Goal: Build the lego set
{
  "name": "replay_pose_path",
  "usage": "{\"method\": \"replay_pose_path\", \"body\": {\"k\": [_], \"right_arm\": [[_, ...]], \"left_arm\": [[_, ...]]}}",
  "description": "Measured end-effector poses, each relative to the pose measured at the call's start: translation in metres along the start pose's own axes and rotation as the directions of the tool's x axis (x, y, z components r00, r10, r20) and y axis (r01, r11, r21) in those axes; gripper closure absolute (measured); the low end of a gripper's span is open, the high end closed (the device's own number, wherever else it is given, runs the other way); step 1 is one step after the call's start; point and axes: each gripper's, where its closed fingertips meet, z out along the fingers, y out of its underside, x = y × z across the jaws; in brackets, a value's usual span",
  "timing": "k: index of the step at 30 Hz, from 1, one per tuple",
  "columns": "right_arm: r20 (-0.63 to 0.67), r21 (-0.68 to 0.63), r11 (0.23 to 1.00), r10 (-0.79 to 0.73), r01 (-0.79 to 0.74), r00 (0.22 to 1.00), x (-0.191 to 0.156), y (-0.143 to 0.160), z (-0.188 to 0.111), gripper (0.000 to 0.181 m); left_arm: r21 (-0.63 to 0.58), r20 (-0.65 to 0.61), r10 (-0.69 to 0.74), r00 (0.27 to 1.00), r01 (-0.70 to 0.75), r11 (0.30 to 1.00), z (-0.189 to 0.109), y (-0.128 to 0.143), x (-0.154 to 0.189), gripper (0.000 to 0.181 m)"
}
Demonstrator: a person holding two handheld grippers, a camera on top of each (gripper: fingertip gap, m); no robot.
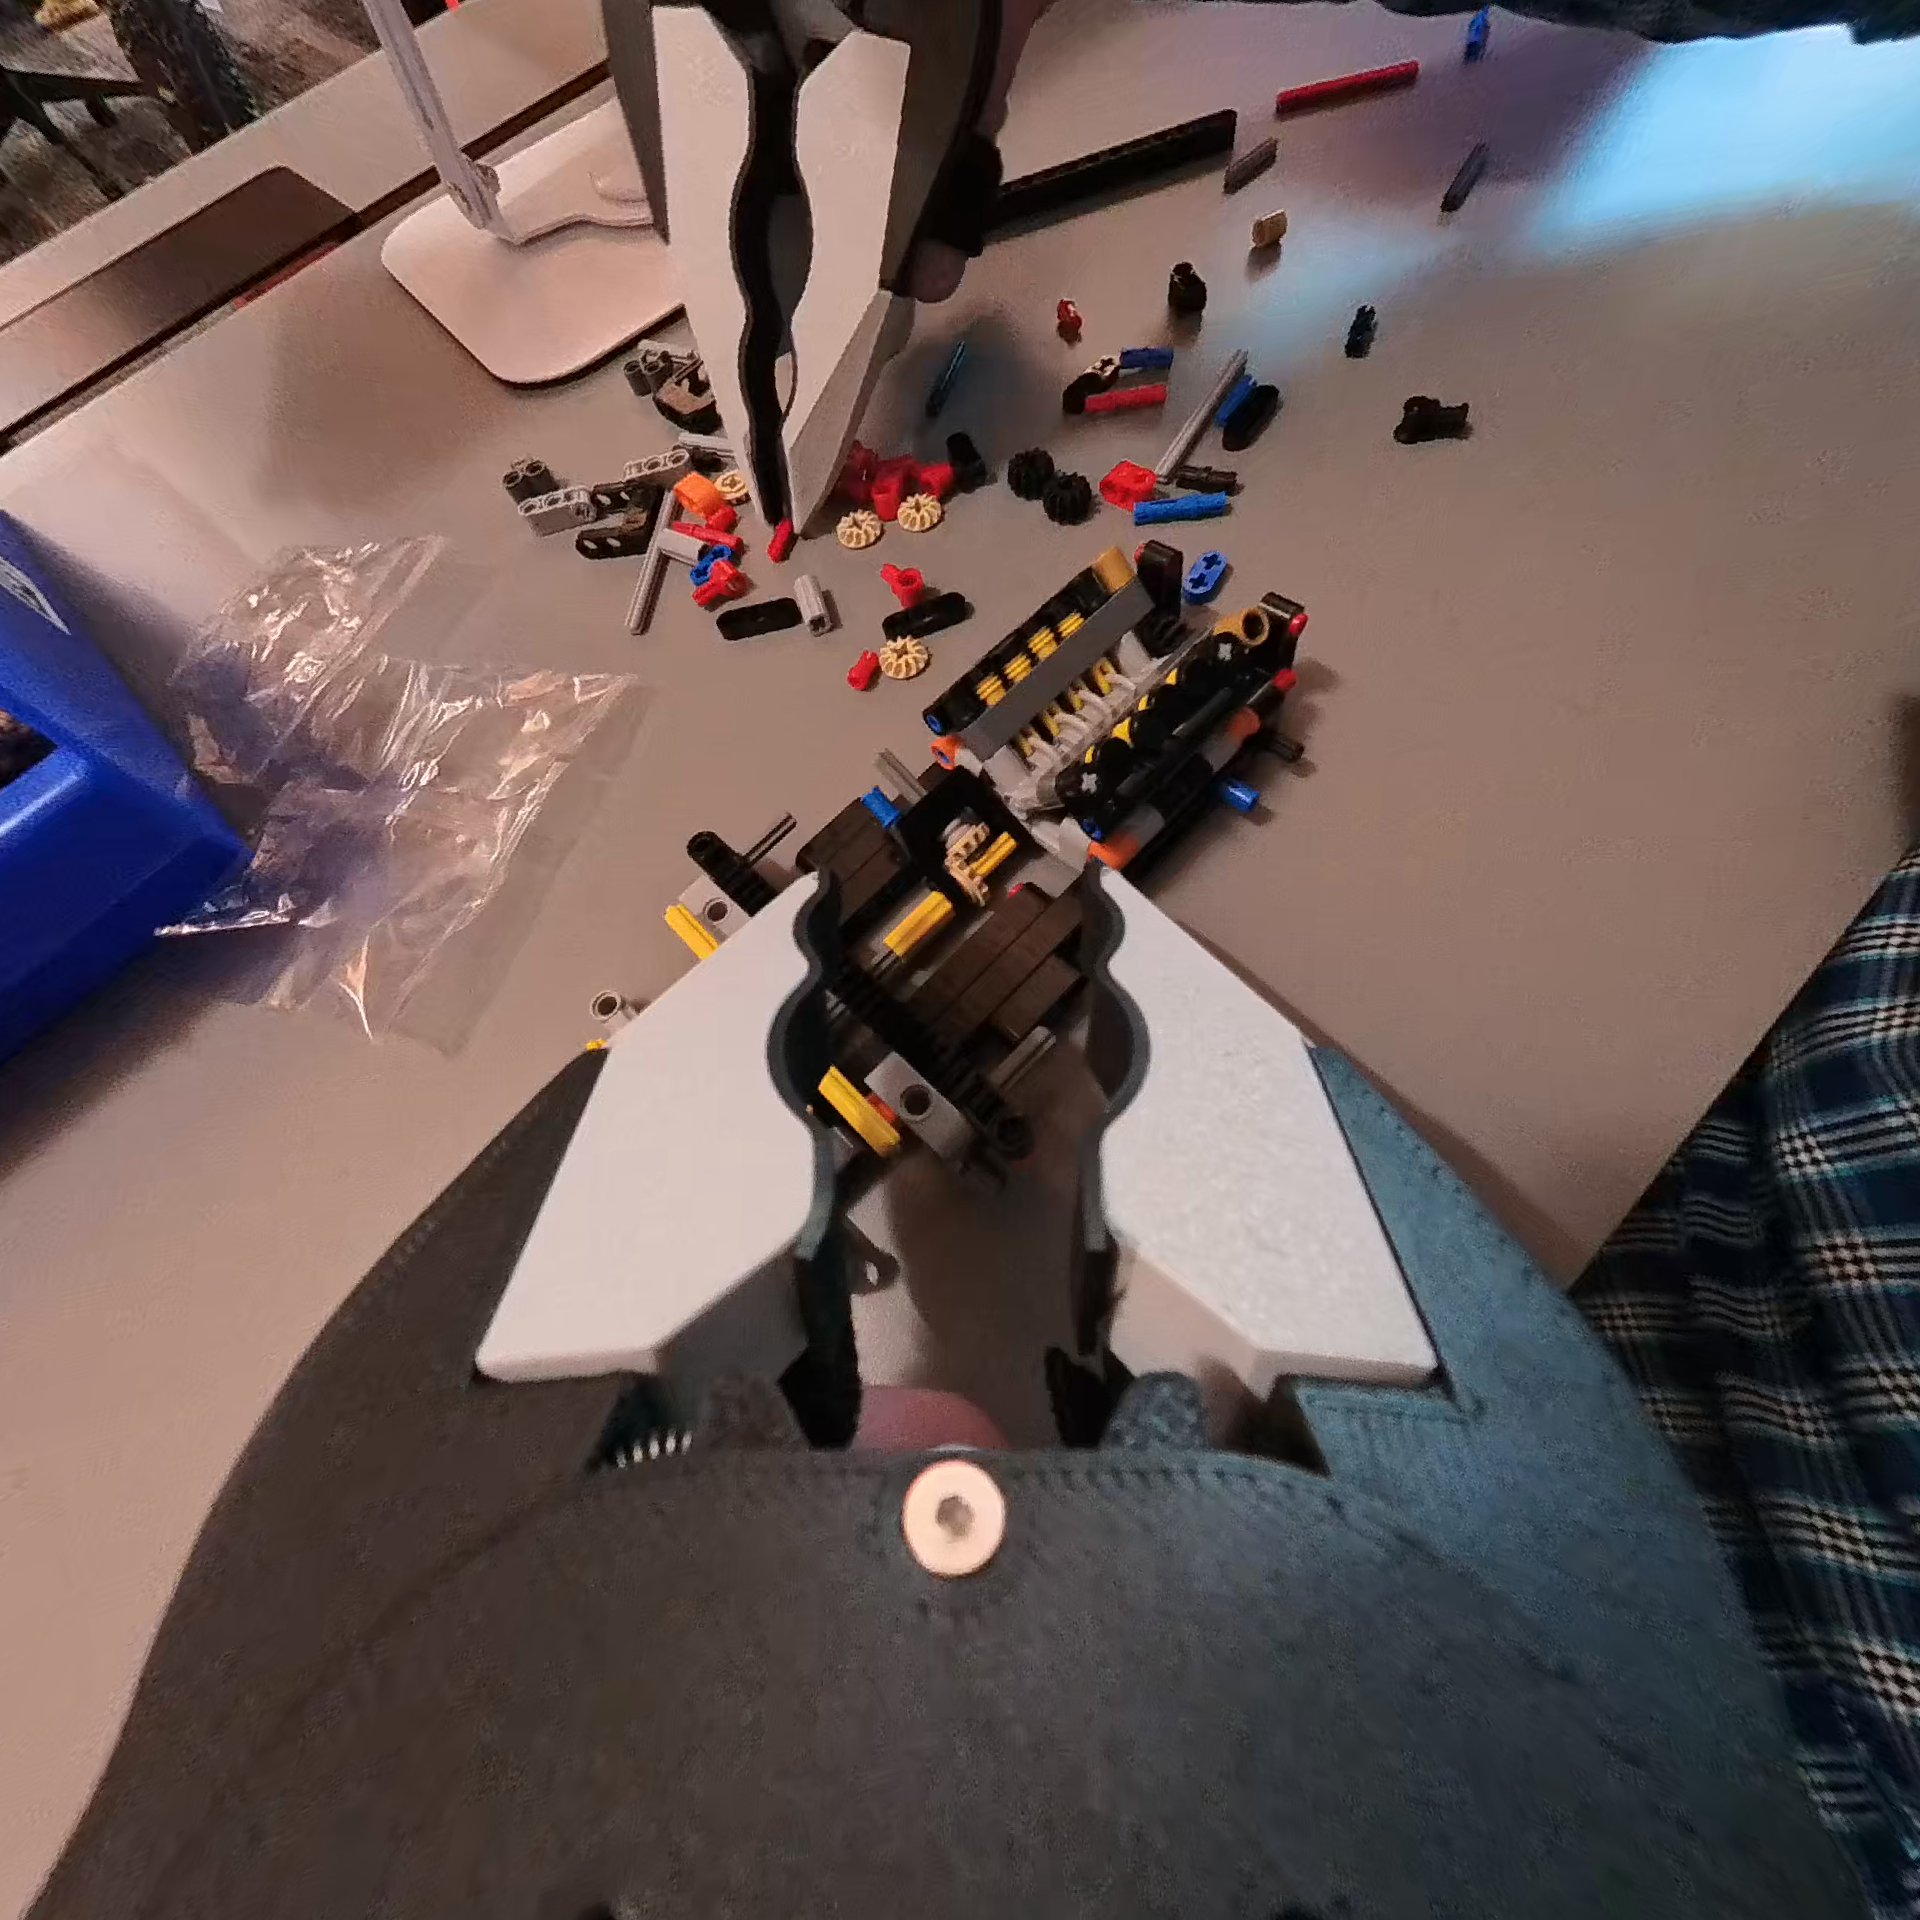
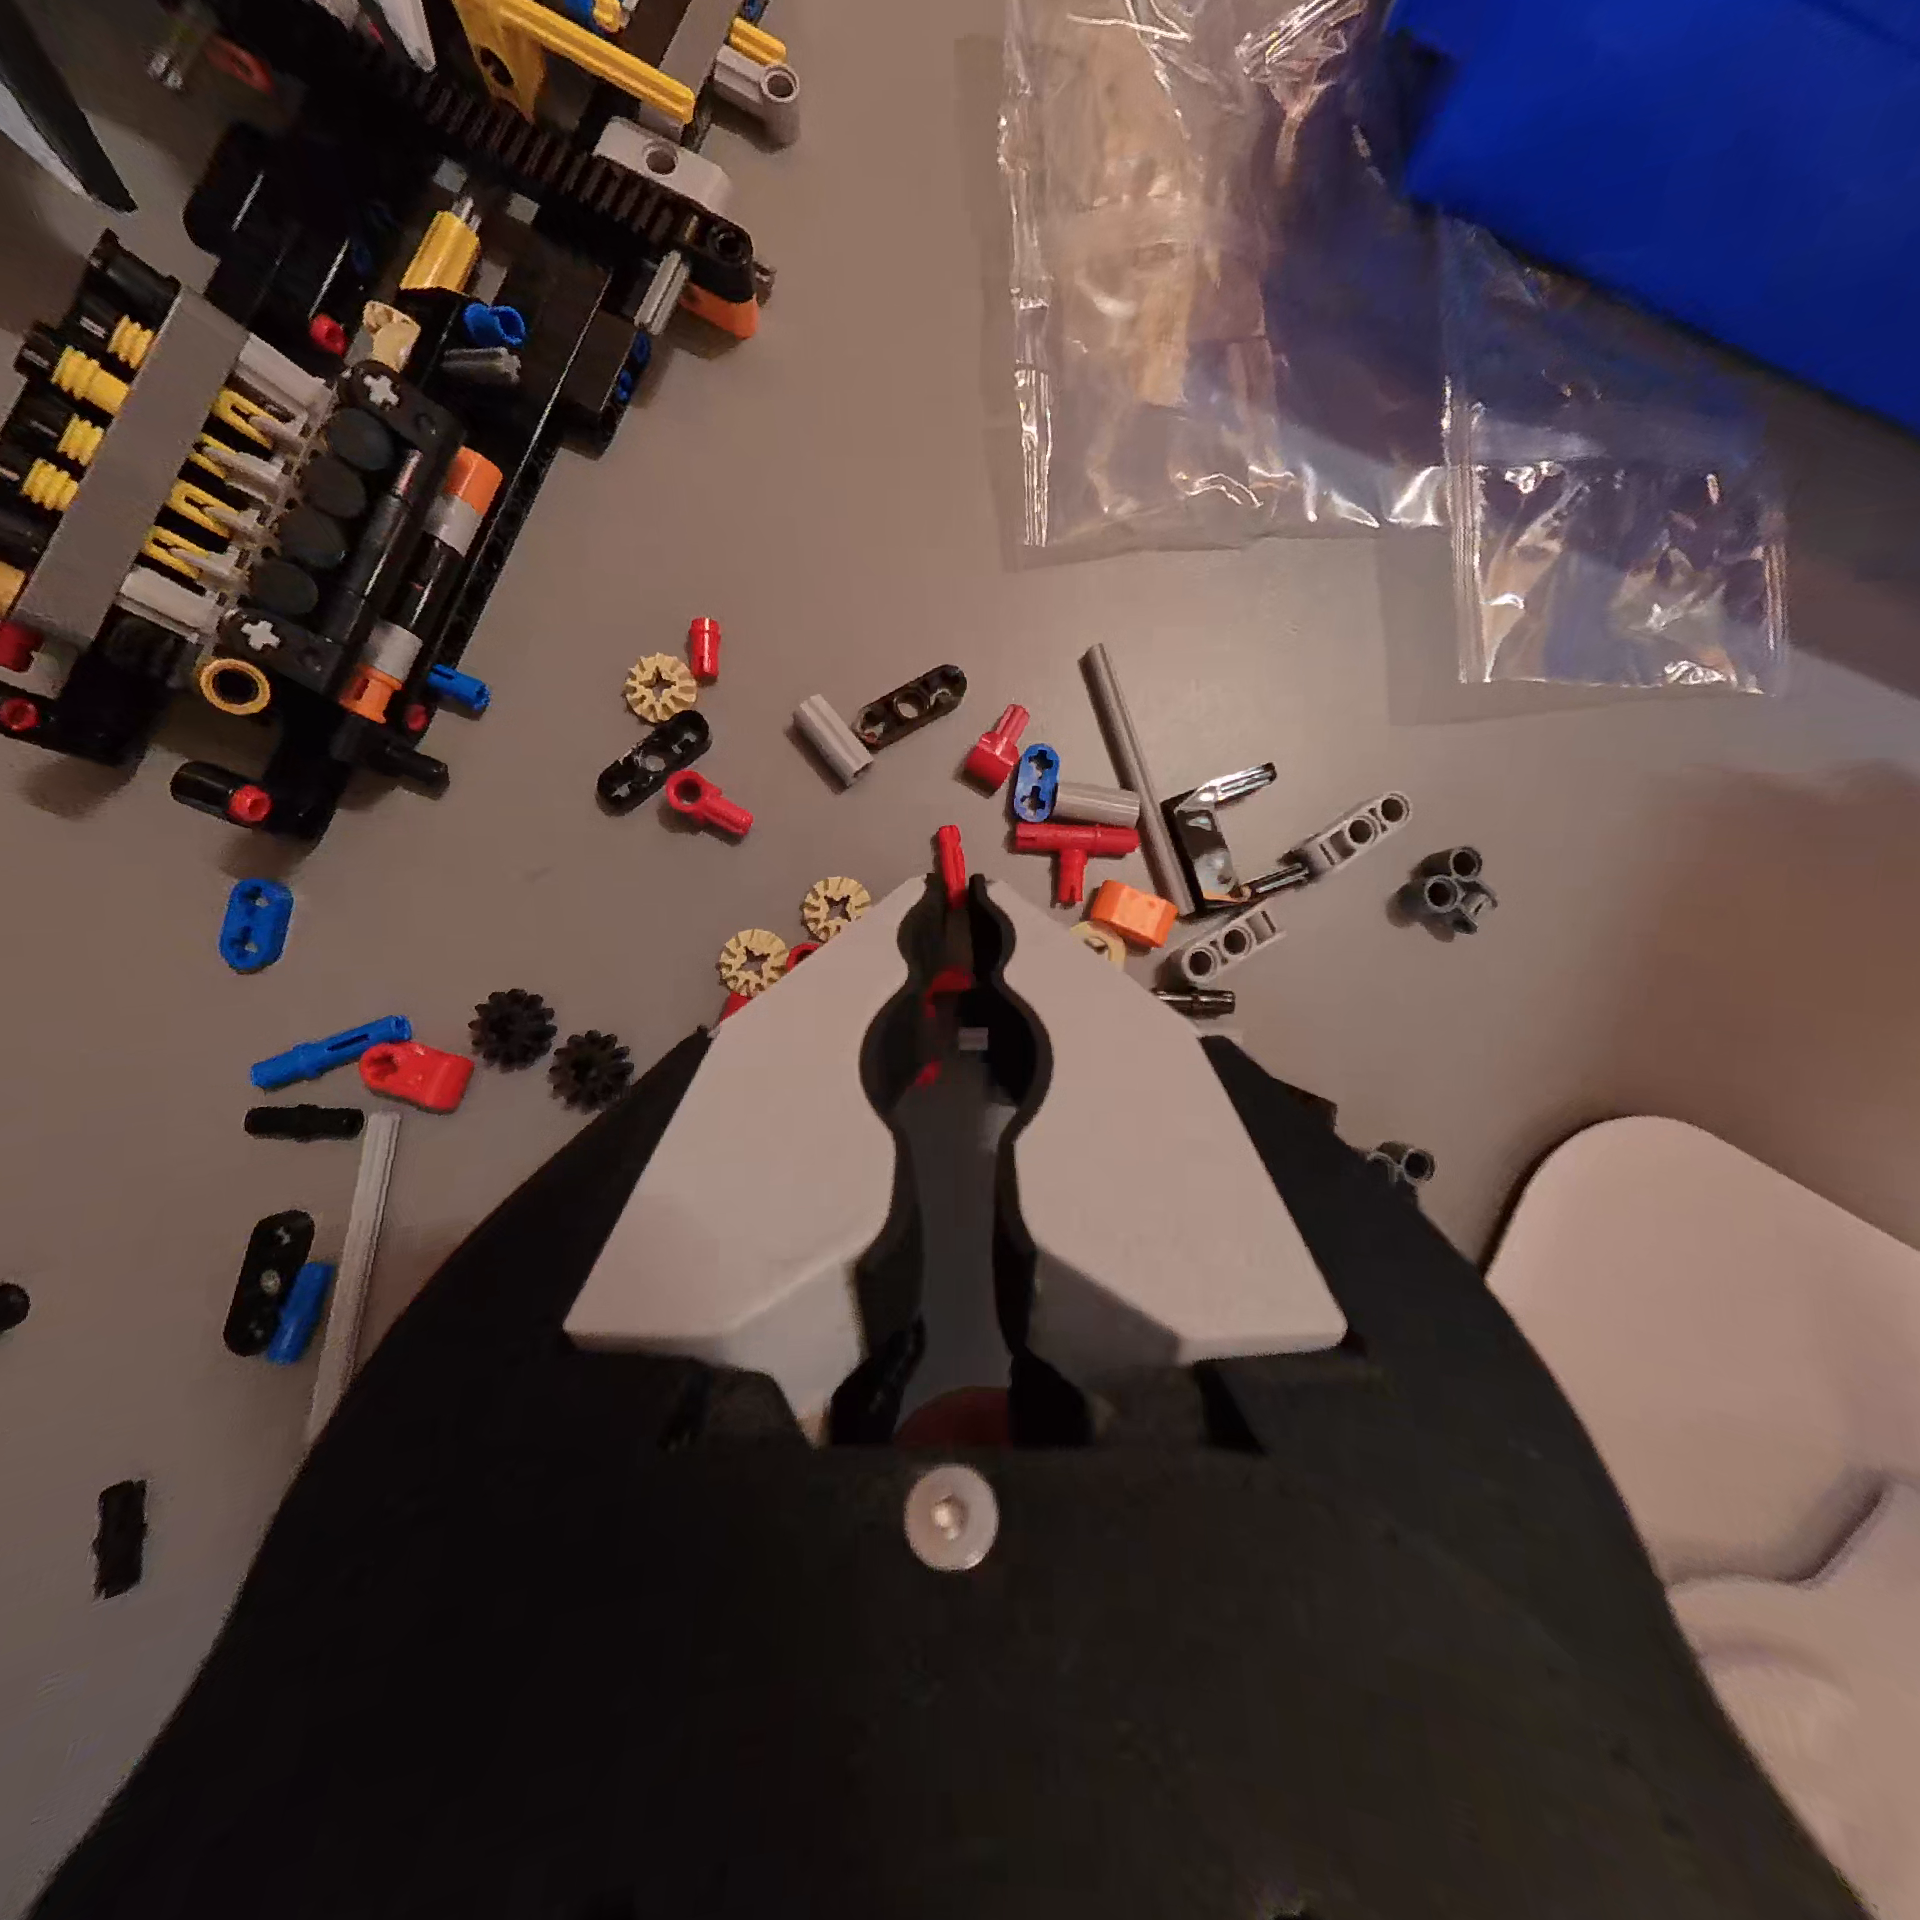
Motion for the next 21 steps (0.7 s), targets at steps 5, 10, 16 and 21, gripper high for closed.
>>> {"method": "replay_pose_path", "body": {"k": [5, 10, 16, 21], "right_arm": [[-0.044, 0.028, 0.997, 0.076, -0.075, 0.996, 0.002, 0.0, -0.005, 0.18], [-0.081, 0.094, 0.983, 0.165, -0.157, 0.983, -0.016, -0.004, -0.027, 0.18], [-0.073, 0.175, 0.946, 0.287, -0.271, 0.955, -0.059, -0.01, -0.046, 0.18], [-0.048, 0.196, 0.917, 0.362, -0.346, 0.931, -0.083, -0.008, -0.041, 0.18]], "left_arm": [[0.0, -0.002, 0.011, 1.0, -0.011, 1.0, 0.001, -0.002, 0.002, 0.136], [-0.012, -0.01, 0.054, 0.999, -0.054, 0.998, 0.003, -0.006, 0.004, 0.128], [-0.076, -0.052, 0.155, 0.987, -0.159, 0.984, 0.015, -0.009, 0.008, 0.114], [-0.127, -0.107, 0.216, 0.97, -0.229, 0.965, 0.024, -0.011, 0.01, 0.108]]}}
